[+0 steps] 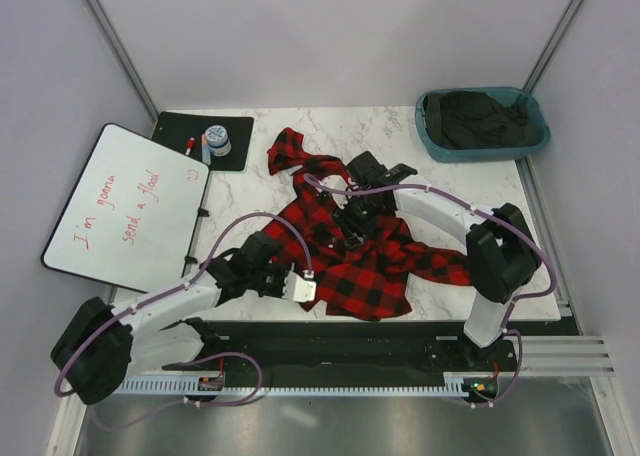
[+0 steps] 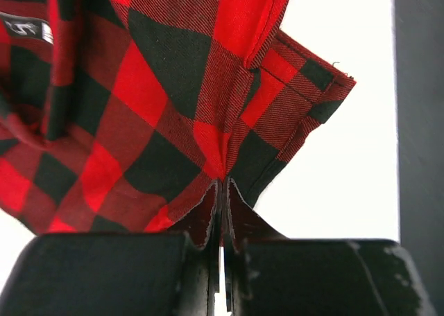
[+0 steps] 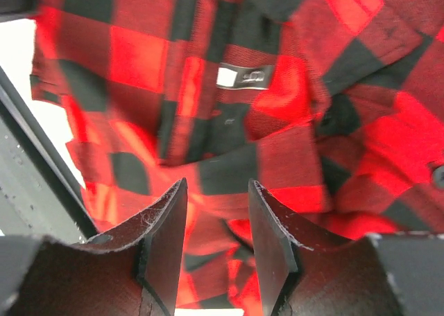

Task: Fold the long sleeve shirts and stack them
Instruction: Flatten the shirt out

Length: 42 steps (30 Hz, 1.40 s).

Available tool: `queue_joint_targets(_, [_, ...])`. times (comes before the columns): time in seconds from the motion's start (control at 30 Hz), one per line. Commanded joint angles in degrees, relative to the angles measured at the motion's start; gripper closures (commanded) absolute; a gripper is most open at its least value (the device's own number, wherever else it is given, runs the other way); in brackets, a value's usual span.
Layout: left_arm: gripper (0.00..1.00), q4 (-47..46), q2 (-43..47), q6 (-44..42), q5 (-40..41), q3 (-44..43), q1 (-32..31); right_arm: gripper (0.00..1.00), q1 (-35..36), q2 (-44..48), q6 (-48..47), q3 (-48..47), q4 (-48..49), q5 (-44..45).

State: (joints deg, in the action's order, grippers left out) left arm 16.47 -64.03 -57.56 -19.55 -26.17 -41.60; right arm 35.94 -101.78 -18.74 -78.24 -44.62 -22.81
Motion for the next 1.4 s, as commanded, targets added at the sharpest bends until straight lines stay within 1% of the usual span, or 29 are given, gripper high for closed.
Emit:
queue_joint_targets(0.0, [0.98,10.86,6.01,-7.66,-3.30,1.56,0.56,0.53,3.85,-1.67,2.04,-1.83,3.31,-0.13])
queue_joint_targets(0.13, [0.98,10.78,5.58,-4.32,-4.00,1.83,0.47,0.55,8.26,-2.63,6.78,-2.62,7.44,1.27])
queue_joint_targets(0.17, [0.98,10.69,5.76,-4.14,-4.09,2.09,0.56,0.57,8.96,-3.16,8.09,-2.80,8.05,2.06])
queue_joint_targets(0.23, [0.98,9.90,7.07,-3.79,-4.44,3.14,0.65,0.57,10.81,-4.82,8.90,-2.80,9.37,4.95])
queue_joint_targets(0.33, [0.98,9.46,8.83,-3.70,-5.15,4.20,0.56,0.55,12.57,-6.41,9.51,-2.89,10.43,7.85])
queue_joint_targets(0.5, [0.98,9.46,10.24,-3.44,-4.09,4.82,0.65,0.49,15.20,-8.79,9.51,-3.76,11.13,9.80])
queue_joint_targets(0.63, [0.98,9.55,10.59,-2.65,-4.44,4.99,0.65,0.50,16.35,-11.59,9.51,-4.12,11.66,11.56])
queue_joint_targets(0.7, [0.98,9.55,10.50,-2.12,-4.09,4.90,0.56,0.54,16.44,-12.04,9.60,-4.47,11.75,12.43])
queue_joint_targets(0.73, [0.98,9.63,10.77,-2.12,-3.92,4.90,0.56,0.60,16.44,-11.95,9.60,-4.64,11.84,12.96])
queue_joint_targets(0.77, [0.98,9.90,10.94,-2.12,-3.74,4.90,0.56,0.80,16.35,-11.78,9.51,-5.08,11.66,13.66])
queue_joint_targets(0.8, [0.98,10.16,11.55,-2.29,-3.65,4.90,0.56,0.89,16.18,-11.34,9.43,-5.34,11.40,15.93])
queue_joint_targets(0.83, [0.98,10.42,12.08,-2.38,-3.48,4.90,0.65,0.95,15.57,-9.95,9.43,-5.70,11.14,16.39])
queue_joint_targets(0.87, [0.98,11.30,12.43,-2.64,-2.95,4.90,0.65,1.00,14.69,-8.98,9.43,-7.00,10.53,16.39])
queue_joint_targets(0.97, [0.98,13.40,14.28,-3.43,-1.37,4.38,1.52,1.00,7.67,-4.85,7.51,-10.78,6.40,15.60])
queue_joint_targets(1.0, [0.98,14.20,14.72,-3.61,-1.45,3.85,2.22,1.00,2.86,-3.70,6.62,-11.32,4.13,15.43])
queue_joint_targets(1.07, [0.98,15.95,15.69,-4.75,-2.07,3.32,4.59,1.00,-1.91,-0.80,4.08,-11.50,2.00,17.00])
queue_joint_targets(1.1, [0.98,16.92,15.95,-5.97,-1.98,2.71,5.65,1.00,-7.24,0.17,1.63,-10.89,0.34,17.27])
queue_joint_targets(1.13, [0.98,17.10,16.04,-6.77,-1.72,2.45,6.96,1.00,-10.08,1.48,0.12,-10.28,-0.46,17.44])
queue_joint_targets(1.17, [0.98,17.37,15.87,-7.91,-1.89,2.18,10.46,1.00,-12.71,2.02,-1.54,-8.70,-1.08,17.88])
queue_joint_targets(1.2, [0.98,17.63,15.52,-10.53,-2.24,1.31,12.67,1.00,-17.96,2.54,-4.87,-7.64,-1.43,18.23])
queue_joint_targets(1.23, [0.98,17.98,14.99,-12.12,-3.12,0.69,14.95,1.00,-20.54,3.33,-6.38,-6.50,-1.43,18.67])
queue_joint_targets(1.27, [0.98,18.24,13.25,-13.53,-3.39,0.08,19.06,1.00,-22.74,3.51,-7.87,-4.31,-1.43,19.20])
queue_joint_targets(1.3, [0.98,18.33,12.27,-16.68,-3.56,-1.15,21.02,1.00,-26.76,3.60,-10.93,-3.25,-1.26,19.81])
queue_joint_targets(1.33, [0.98,18.07,11.31,-18.01,-3.83,-1.94,22.78,1.00,-28.80,3.34,-11.83,-2.37,-1.17,19.82])
queue_joint_targets(1.37, [0.98,17.90,8.77,-19.24,-4.26,-2.65,26.36,1.00,-30.83,3.08,-12.89,-1.23,-1.17,19.56])
